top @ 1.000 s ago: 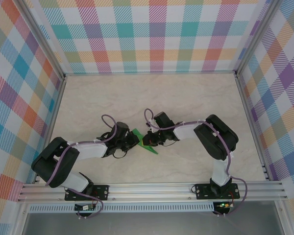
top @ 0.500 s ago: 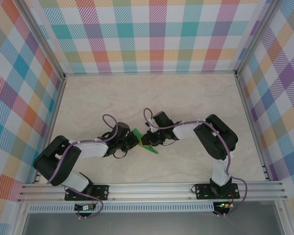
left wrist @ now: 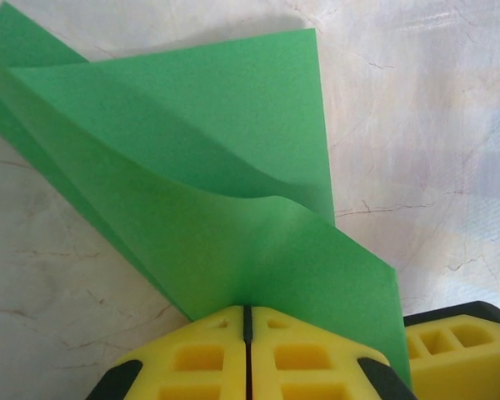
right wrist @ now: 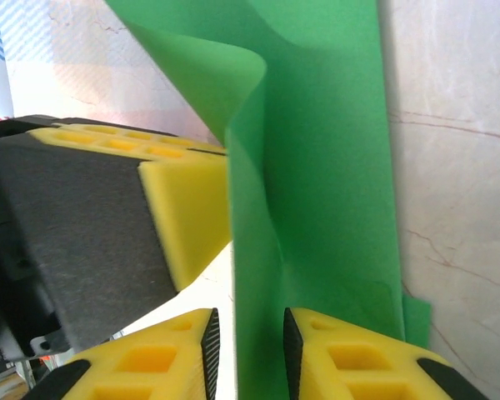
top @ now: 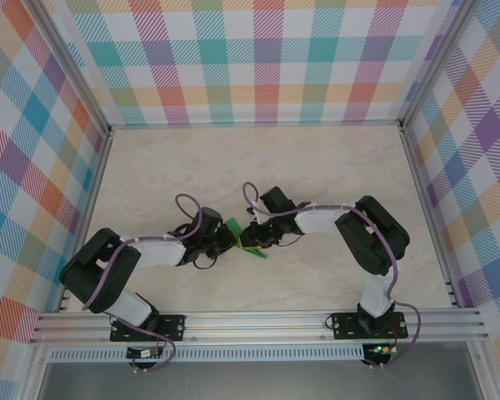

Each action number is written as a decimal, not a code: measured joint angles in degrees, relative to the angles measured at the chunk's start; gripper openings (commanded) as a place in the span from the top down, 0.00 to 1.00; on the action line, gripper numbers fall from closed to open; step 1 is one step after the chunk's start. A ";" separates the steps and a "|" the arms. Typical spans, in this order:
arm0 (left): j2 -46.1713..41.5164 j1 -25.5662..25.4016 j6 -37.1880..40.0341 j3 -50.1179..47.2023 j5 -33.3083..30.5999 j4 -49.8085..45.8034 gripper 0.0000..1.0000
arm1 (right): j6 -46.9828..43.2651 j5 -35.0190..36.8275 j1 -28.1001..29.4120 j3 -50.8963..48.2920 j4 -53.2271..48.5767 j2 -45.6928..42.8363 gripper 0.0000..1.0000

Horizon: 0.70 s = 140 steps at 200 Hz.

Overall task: Fold a paper plane with a square sheet of paper (pick it up from the middle)
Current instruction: Fold the wing for the fifth time at the center of the table.

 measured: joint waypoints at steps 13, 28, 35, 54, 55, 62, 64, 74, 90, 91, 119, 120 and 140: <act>0.09 0.00 0.15 0.20 -0.04 -0.02 0.93 | -0.70 0.24 0.00 0.20 -0.81 -0.33 0.70; 0.09 0.00 0.15 0.26 -0.09 -0.02 0.93 | -1.49 0.83 0.00 0.35 -2.14 -0.76 0.69; 0.09 0.00 0.15 0.26 -0.09 -0.04 0.93 | -2.05 1.25 0.00 0.46 -2.86 -0.90 0.69; 0.09 0.00 0.17 0.26 -0.09 -0.04 0.93 | -3.52 2.27 0.00 0.81 -4.92 -1.07 0.70; 0.09 0.00 0.17 0.26 -0.11 -0.04 0.93 | -3.56 2.29 0.00 0.81 -4.96 -1.09 0.70; 0.09 0.00 0.17 0.26 -0.11 -0.04 0.93 | -4.04 2.69 0.00 0.83 -5.60 -1.11 0.70; 0.09 0.00 0.17 0.26 -0.11 -0.04 0.94 | -4.15 2.82 0.00 0.83 -5.84 -1.11 0.70; 0.09 0.00 0.17 0.26 -0.11 -0.07 0.94 | -4.92 3.26 0.00 0.83 -6.73 -1.14 0.71; 0.09 0.00 0.20 0.26 -0.11 -0.07 0.94 | -5.73 3.67 0.00 0.83 -7.58 -1.14 0.71; 0.09 0.00 0.17 0.26 -0.11 -0.07 0.94 | -5.77 3.74 0.00 0.83 -7.63 -1.14 0.71; 0.09 0.00 0.17 0.28 -0.11 -0.11 0.94 | -7.23 4.57 0.00 0.81 -8.26 -1.14 0.73; 0.09 0.00 0.20 0.28 -0.11 -0.11 0.94 | -7.39 4.68 0.00 0.81 -8.33 -1.14 0.73; 0.09 0.00 0.22 0.59 -0.11 -0.46 0.94 | -8.55 5.20 0.00 0.81 -9.01 -1.14 0.76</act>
